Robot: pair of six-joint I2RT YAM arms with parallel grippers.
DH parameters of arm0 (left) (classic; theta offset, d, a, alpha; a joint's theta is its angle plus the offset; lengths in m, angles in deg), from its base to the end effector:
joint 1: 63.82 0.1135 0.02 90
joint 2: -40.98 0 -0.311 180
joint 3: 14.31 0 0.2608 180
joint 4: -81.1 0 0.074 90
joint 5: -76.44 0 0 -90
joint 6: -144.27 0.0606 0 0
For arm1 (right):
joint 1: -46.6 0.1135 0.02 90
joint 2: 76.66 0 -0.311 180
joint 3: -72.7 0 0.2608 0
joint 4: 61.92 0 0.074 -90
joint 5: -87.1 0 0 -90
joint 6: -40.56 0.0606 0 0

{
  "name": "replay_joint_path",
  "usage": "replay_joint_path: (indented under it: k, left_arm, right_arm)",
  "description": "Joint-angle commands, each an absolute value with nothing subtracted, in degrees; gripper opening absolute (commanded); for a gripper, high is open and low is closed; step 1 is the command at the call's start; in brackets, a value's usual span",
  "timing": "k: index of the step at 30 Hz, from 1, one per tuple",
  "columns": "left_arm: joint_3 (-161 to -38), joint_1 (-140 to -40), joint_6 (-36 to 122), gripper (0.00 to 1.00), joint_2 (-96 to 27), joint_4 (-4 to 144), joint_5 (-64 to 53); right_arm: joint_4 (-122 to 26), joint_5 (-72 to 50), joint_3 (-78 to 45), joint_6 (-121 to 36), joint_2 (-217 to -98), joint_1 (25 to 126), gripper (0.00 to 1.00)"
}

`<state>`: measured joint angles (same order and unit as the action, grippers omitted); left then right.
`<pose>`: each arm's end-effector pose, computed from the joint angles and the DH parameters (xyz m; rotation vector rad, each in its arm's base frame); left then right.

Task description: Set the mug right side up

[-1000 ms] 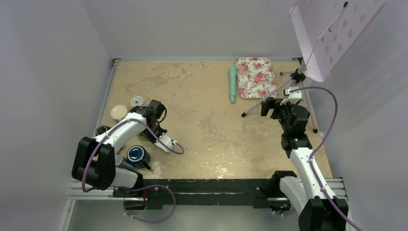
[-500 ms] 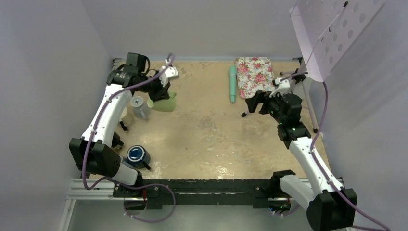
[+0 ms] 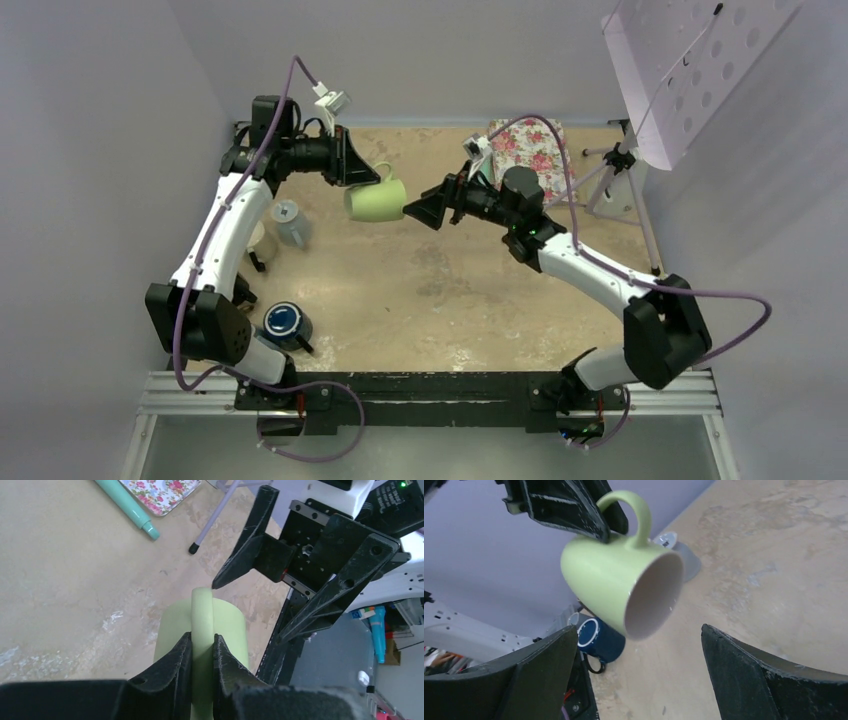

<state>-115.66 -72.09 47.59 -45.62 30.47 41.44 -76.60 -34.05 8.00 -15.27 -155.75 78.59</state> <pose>0.3312 -0.0983 0.4266 0.5734 2.0417 -1.1940 0.2714 0.2065 0.3547 -0.4349 1.6744 1.3029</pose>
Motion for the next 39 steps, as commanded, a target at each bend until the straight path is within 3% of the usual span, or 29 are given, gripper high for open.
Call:
replay_joint_path:
  k: [1, 6, 8, 9, 10, 13, 14, 17, 18, 19, 21, 28, 33, 39]
  left_arm:
    - [-114.6, -73.3, 42.3, 0.0, -43.9, 36.6, 47.8]
    - [-113.0, -73.9, 37.8, 0.0, -44.1, 42.2, 47.8]
    - [-112.7, -74.2, 33.5, 0.0, -44.6, 46.4, 48.6]
    - [-112.5, -74.4, 31.8, 0.0, -44.8, 48.2, 48.6]
    - [-112.2, -74.4, 30.8, 0.0, -45.1, 49.4, 48.2]
    - [-112.9, -74.2, 32.2, 0.0, -45.7, 46.4, 44.7]
    - [-113.6, -73.8, 33.9, 0.03, -46.0, 43.6, 41.8]
    - [-116.9, -72.0, 39.6, 0.63, -47.1, 34.4, 30.8]
    - [-118.5, -71.2, 41.3, 0.78, -47.5, 31.7, 27.3]
    - [-119.8, -70.3, 42.8, 0.89, -48.0, 29.5, 24.3]
    - [-121.8, -68.4, 44.3, 0.99, -48.7, 26.3, 20.3]
    - [-118.8, -66.3, 51.2, 1.0, -47.2, 22.0, 12.9]
    - [-113.2, -66.3, 55.4, 1.0, -43.9, 22.7, 13.8]
    - [-108.8, -66.3, 58.5, 1.0, -42.1, 22.8, 13.7]
  right_arm:
    - [-83.1, -41.4, 1.2, -11.6, -160.1, 80.2, 0.96]
    - [-87.8, -46.4, -0.7, -7.9, -164.2, 82.3, 0.86]
    - [-89.0, -48.7, -1.8, -7.0, -165.9, 83.1, 0.74]
    - [-90.6, -49.7, -2.1, -6.0, -166.6, 83.3, 0.64]
    - [-91.9, -50.3, -2.4, -5.3, -167.0, 83.2, 0.43]
    - [-87.2, -47.0, -4.0, -8.4, -165.5, 83.1, 0.0]
    - [-81.5, -43.7, -5.6, -11.7, -164.7, 83.1, 0.0]
    - [-56.6, -28.2, -15.2, -25.8, -164.8, 82.9, 0.0]
    - [-48.9, -22.0, -18.8, -29.8, -165.8, 82.9, 0.0]
    - [-42.3, -16.2, -23.0, -34.3, -167.2, 82.8, 0.0]
    - [-31.5, -5.9, -30.5, -39.8, -170.9, 82.6, 0.0]
    - [-11.0, 17.2, -51.6, -45.1, -184.8, 77.9, 0.0]
    - [0.5, 19.7, -64.2, -43.9, -196.0, 70.5, 0.0]
    - [5.2, 18.0, -68.7, -44.8, -204.4, 65.5, 0.0]
